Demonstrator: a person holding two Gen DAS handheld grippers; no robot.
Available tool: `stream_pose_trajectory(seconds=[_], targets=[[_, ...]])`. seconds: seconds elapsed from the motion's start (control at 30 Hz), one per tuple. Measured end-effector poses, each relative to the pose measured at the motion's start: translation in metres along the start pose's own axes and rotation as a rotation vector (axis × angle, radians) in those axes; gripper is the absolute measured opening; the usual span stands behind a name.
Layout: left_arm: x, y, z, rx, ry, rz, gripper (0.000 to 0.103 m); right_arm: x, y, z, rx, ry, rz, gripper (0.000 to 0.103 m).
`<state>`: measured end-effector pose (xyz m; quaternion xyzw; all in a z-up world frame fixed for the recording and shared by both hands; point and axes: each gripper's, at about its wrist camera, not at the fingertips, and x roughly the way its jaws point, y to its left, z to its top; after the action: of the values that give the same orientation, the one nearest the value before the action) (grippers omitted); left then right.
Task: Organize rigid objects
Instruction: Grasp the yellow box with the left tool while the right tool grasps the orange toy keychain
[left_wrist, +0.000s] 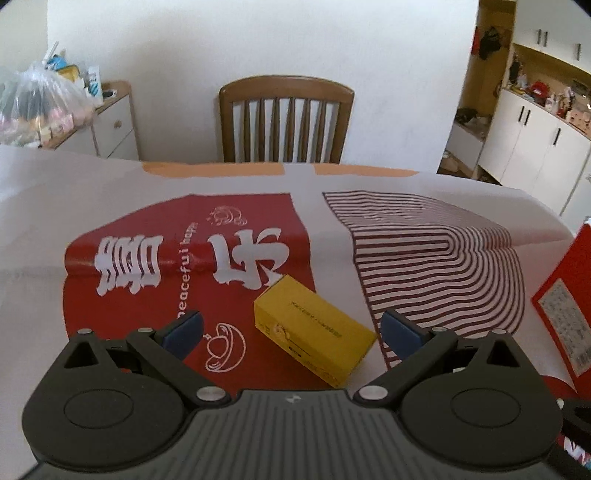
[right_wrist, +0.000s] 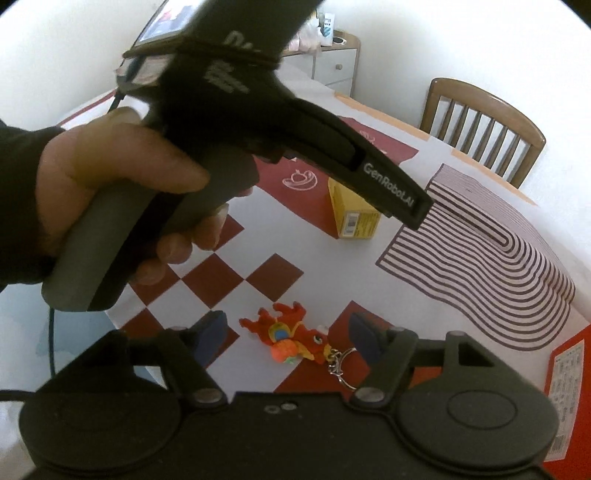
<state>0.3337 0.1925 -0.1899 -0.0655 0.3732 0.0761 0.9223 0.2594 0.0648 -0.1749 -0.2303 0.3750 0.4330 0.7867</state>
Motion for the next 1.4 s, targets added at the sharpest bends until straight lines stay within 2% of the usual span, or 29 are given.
stream_pose_trajectory(seconds=[0.33, 0.43, 0.5, 0.63, 0.7, 0.73, 0.83, 0.87, 1.4], targets=[[0.015, 0.0, 0.001, -0.051, 0.024, 0.037, 0.101, 0.005, -0.004, -0.005, 0.024, 0.002, 0.013, 0.064], [0.016, -0.001, 0.001, -0.052, 0.024, 0.035, 0.097, 0.006, -0.006, -0.005, 0.03, -0.004, 0.015, 0.062], [0.015, -0.002, 0.001, -0.048, 0.022, 0.031, 0.087, 0.005, -0.006, -0.006, 0.036, -0.007, 0.013, 0.06], [0.015, -0.003, 0.002, -0.056, 0.027, 0.04, 0.076, 0.003, -0.007, -0.008, 0.048, -0.012, 0.005, 0.052], [0.015, -0.001, 0.003, -0.059, 0.031, 0.048, 0.06, 0.002, -0.006, -0.009, 0.053, -0.016, -0.001, 0.049], [0.015, -0.001, 0.003, -0.056, 0.033, 0.057, 0.058, 0.002, -0.005, -0.01, 0.054, -0.018, -0.005, 0.046], [0.014, 0.0, 0.004, -0.038, 0.037, 0.076, 0.041, 0.0, -0.004, -0.01, 0.054, -0.017, -0.016, 0.04], [0.013, 0.001, 0.003, -0.03, 0.037, 0.086, 0.031, 0.0, -0.003, -0.009, 0.054, -0.014, -0.022, 0.04], [-0.024, 0.001, -0.012, 0.016, 0.052, 0.077, 0.029, -0.025, -0.002, -0.016, 0.13, -0.007, -0.089, 0.039]])
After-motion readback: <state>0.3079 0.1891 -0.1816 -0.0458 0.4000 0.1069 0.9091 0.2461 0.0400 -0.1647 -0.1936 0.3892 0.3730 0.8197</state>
